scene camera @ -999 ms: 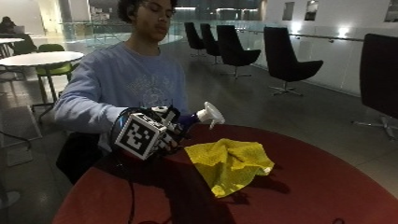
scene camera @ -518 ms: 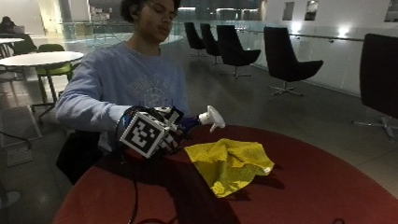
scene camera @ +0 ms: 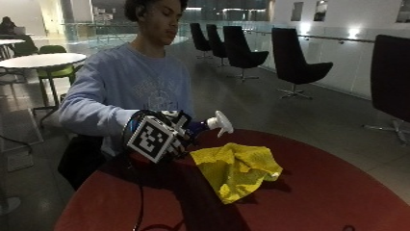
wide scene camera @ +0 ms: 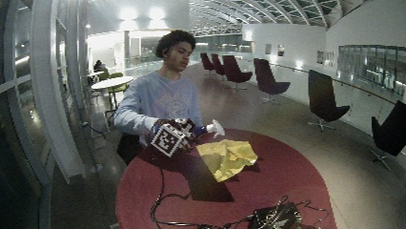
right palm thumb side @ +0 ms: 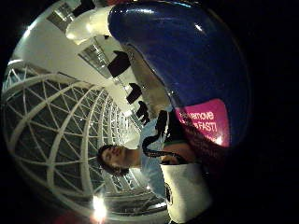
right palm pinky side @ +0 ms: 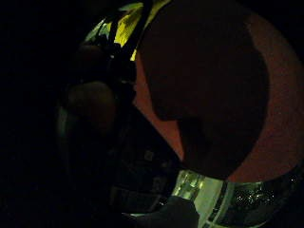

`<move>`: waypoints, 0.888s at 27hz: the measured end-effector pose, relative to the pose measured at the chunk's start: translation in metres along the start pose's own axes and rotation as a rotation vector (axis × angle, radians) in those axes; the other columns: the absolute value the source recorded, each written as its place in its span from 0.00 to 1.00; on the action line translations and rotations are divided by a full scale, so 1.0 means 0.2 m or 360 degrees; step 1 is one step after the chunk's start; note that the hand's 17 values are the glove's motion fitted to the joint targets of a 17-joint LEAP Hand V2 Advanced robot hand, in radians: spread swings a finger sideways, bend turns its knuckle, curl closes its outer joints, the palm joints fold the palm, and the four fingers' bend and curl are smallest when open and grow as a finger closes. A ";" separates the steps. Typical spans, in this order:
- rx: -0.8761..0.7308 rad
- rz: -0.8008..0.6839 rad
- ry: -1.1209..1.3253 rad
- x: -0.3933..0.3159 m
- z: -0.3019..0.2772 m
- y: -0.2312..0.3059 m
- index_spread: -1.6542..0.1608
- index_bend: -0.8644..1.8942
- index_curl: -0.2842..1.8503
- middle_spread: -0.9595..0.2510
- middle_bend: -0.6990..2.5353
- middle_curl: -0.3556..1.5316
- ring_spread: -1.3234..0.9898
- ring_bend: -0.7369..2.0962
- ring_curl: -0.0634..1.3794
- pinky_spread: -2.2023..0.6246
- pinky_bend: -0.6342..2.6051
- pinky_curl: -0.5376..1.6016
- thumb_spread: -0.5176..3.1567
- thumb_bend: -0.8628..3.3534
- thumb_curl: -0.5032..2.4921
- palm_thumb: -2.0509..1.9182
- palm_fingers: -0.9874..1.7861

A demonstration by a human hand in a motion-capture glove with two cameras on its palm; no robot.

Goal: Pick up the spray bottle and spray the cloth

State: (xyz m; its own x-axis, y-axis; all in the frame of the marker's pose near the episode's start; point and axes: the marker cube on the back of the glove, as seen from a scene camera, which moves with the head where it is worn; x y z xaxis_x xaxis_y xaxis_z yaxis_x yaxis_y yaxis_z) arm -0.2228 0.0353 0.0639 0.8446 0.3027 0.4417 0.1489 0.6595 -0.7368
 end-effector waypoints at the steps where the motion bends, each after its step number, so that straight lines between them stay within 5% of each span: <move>1: 0.0009 -0.0027 -0.0003 -0.01 0.00 0.00 0.72 0.32 0.15 0.83 0.35 0.41 0.62 0.53 0.31 0.87 0.38 0.43 0.40 0.20 0.34 0.71 0.58; 5: -0.0032 -0.0242 0.0107 -0.03 0.01 0.03 0.72 0.32 0.15 0.83 0.35 0.41 0.62 0.53 0.31 0.87 0.38 0.43 0.40 0.20 0.34 0.71 0.58; 12: 0.0242 -0.0834 -0.0297 -0.42 0.31 -0.15 0.71 0.33 0.15 0.82 0.36 0.41 0.61 0.53 0.31 0.87 0.38 0.43 0.40 0.20 0.35 0.70 0.57; 19: 0.0441 -0.1393 -0.0222 -0.70 0.63 -0.46 0.71 0.33 0.15 0.81 0.35 0.41 0.61 0.52 0.30 0.87 0.38 0.42 0.40 0.20 0.35 0.70 0.56; 24: 0.0352 -0.1566 -0.0133 -0.75 0.82 -0.64 0.70 0.33 0.15 0.79 0.35 0.41 0.60 0.52 0.30 0.86 0.38 0.42 0.40 0.20 0.35 0.70 0.55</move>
State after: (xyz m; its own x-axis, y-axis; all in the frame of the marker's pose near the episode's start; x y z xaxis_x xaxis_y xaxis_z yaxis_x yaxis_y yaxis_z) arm -0.4538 0.0181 0.1759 0.3581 -0.4024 0.8426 0.6539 0.7522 0.0813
